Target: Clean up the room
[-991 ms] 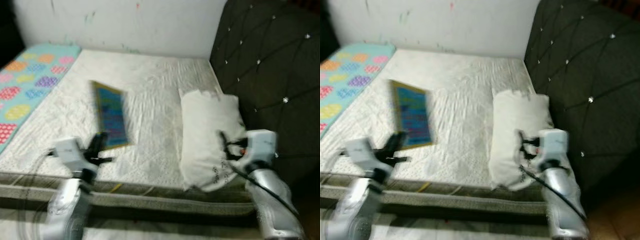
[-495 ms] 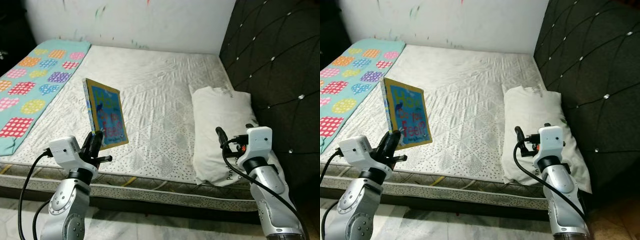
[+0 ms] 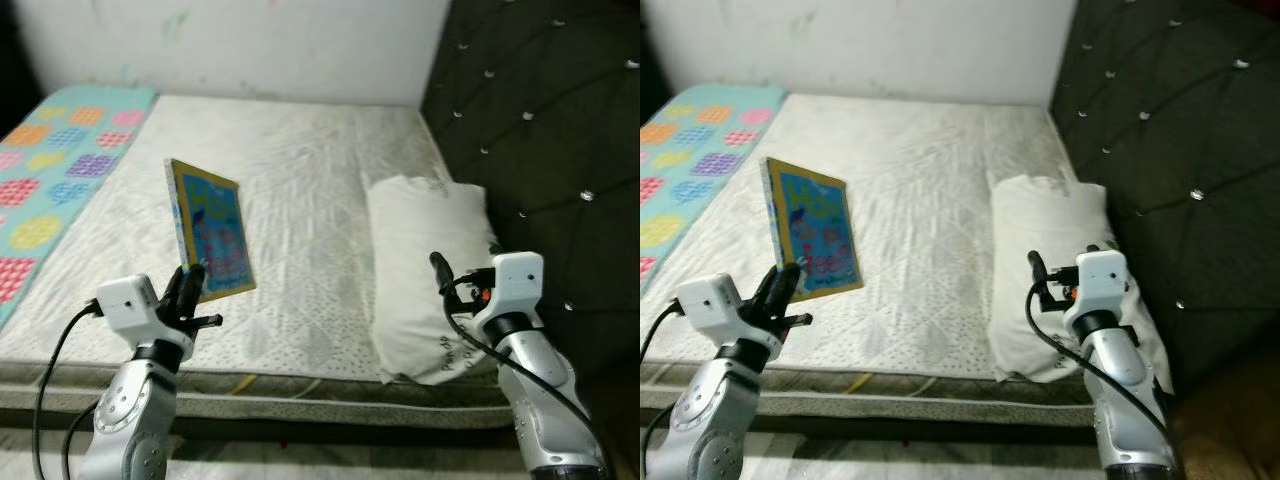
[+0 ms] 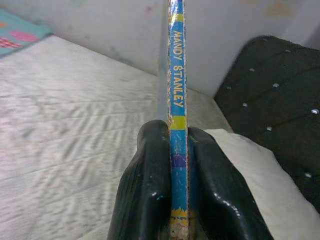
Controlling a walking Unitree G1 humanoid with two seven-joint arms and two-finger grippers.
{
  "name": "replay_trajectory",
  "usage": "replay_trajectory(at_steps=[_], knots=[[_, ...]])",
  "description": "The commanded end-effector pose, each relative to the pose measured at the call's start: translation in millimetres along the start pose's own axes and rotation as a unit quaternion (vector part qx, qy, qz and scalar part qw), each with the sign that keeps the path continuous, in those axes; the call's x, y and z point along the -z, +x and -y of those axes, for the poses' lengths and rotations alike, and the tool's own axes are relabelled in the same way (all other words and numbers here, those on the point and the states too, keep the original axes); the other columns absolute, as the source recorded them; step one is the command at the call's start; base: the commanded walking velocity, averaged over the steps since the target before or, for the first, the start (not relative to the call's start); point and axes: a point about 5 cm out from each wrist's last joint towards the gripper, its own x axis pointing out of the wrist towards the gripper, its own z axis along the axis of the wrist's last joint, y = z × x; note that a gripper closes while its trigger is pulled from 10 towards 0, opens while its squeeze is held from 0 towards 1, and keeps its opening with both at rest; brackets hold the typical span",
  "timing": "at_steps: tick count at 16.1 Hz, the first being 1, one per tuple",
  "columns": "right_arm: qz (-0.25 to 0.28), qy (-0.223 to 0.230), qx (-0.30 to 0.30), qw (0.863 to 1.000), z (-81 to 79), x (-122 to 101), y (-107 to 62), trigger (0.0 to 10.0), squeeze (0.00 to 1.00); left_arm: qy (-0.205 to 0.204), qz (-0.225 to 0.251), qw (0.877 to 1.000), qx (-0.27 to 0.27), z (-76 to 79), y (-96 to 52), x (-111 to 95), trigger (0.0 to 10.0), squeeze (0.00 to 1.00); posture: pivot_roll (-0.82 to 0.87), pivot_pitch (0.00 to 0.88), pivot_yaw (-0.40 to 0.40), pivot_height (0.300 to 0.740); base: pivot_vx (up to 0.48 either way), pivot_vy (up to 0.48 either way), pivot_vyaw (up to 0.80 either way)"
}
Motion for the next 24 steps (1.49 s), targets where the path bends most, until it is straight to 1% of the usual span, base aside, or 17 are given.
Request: replay_trajectory(at_steps=[1, 4, 9, 17, 24], knots=[[0.001, 0.007, -0.001, 1.0, -1.6, -1.0, 1.6, 10.0, 0.0, 0.007, 0.022, 1.0, 0.012, 2.0, 0.4, -9.3, 10.0, 0.0, -0.09, 0.0, -0.007, 0.74, 0.322, 0.0, -0.46], [0.002, 0.009, 0.001, 1.0, -1.1, -0.9, 1.5, 10.0, 0.0, 0.01, 0.019, 1.0, 0.01, 1.1, 0.9, -8.7, 10.0, 0.0, -0.09, 0.0, -0.004, 0.74, 0.28, 0.0, -0.67], [-0.001, 0.009, 0.004, 1.0, -0.6, 0.0, 1.1, 10.0, 0.0, 0.011, 0.015, 1.0, 0.0, -0.5, 1.8, -8.5, 10.0, 0.0, -0.09, 0.0, -0.004, 0.74, 0.0, 0.0, 0.0], [0.0, 0.011, 0.006, 1.0, 0.7, 0.0, 1.1, 10.0, 0.0, 0.008, 0.02, 1.0, 0.009, 2.2, 2.2, -9.7, 10.0, 0.0, -0.09, 0.0, -0.005, 0.74, 0.03, 0.0, -0.74], [0.001, 0.008, 0.005, 1.0, 0.3, -0.4, 1.2, 10.0, 0.0, 0.009, 0.02, 1.0, 0.01, 2.4, 2.0, -9.5, 10.0, 0.0, -0.09, 0.0, -0.005, 0.74, 0.25, 0.0, 0.0]])
